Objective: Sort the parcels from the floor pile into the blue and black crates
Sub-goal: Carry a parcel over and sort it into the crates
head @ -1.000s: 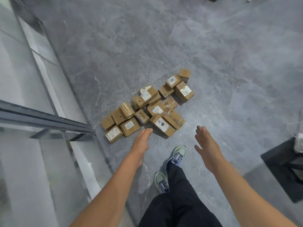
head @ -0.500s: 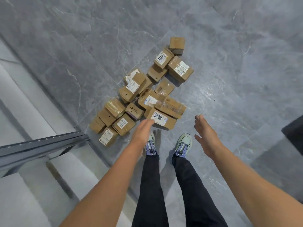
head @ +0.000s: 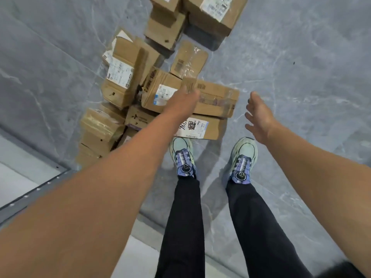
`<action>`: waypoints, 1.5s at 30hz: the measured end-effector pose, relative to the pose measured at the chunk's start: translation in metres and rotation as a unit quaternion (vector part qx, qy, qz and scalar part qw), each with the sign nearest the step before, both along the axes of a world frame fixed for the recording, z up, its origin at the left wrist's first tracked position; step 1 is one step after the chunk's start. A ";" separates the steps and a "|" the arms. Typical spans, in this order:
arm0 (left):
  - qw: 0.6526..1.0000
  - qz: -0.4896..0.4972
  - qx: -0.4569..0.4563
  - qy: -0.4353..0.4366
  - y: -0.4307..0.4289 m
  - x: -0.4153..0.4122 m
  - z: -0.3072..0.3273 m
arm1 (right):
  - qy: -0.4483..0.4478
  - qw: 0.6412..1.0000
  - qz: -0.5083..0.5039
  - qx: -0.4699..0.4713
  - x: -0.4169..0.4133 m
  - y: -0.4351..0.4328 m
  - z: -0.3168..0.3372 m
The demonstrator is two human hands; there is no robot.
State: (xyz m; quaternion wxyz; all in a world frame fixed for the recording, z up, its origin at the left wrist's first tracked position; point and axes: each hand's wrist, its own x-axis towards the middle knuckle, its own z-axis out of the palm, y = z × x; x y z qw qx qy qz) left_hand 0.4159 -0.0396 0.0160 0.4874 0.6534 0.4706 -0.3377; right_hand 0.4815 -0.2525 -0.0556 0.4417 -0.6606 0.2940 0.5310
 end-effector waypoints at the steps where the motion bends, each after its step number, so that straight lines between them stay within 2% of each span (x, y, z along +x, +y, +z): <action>1: 1.000 0.001 -0.002 -0.002 0.002 0.001 -0.015 | 0.003 1.000 0.001 -0.001 0.000 0.002 -0.018; 5: 1.000 0.012 0.002 -0.004 0.004 -0.003 -0.067 | 0.019 1.000 -0.006 -0.009 -0.002 0.007 -0.070; 9: 1.000 0.014 0.005 -0.007 -0.003 -0.001 -0.092 | 0.019 0.999 -0.028 -0.002 -0.005 0.010 -0.096; 13: 1.000 0.017 0.003 -0.022 -0.005 -0.001 -0.099 | 0.022 0.998 -0.053 0.033 -0.006 0.014 -0.091; 18: 0.998 0.035 -0.009 -0.054 -0.013 0.004 -0.065 | -0.017 0.995 -0.087 0.036 0.002 -0.001 -0.043; 23: 0.995 0.047 -0.018 -0.090 -0.026 0.018 0.021 | -0.093 0.986 -0.134 0.030 0.023 -0.025 0.054; 32: 0.984 0.033 -0.065 -0.161 -0.095 0.068 0.234 | -0.205 0.957 -0.203 0.019 0.047 -0.094 0.266; 38: 0.977 -0.079 -0.070 -0.188 -0.137 0.080 0.348 | -0.266 0.927 -0.263 0.008 0.020 -0.154 0.403; 45: 0.948 -0.193 -0.138 -0.215 -0.193 0.071 0.457 | -0.330 0.886 -0.324 -0.028 -0.057 -0.213 0.522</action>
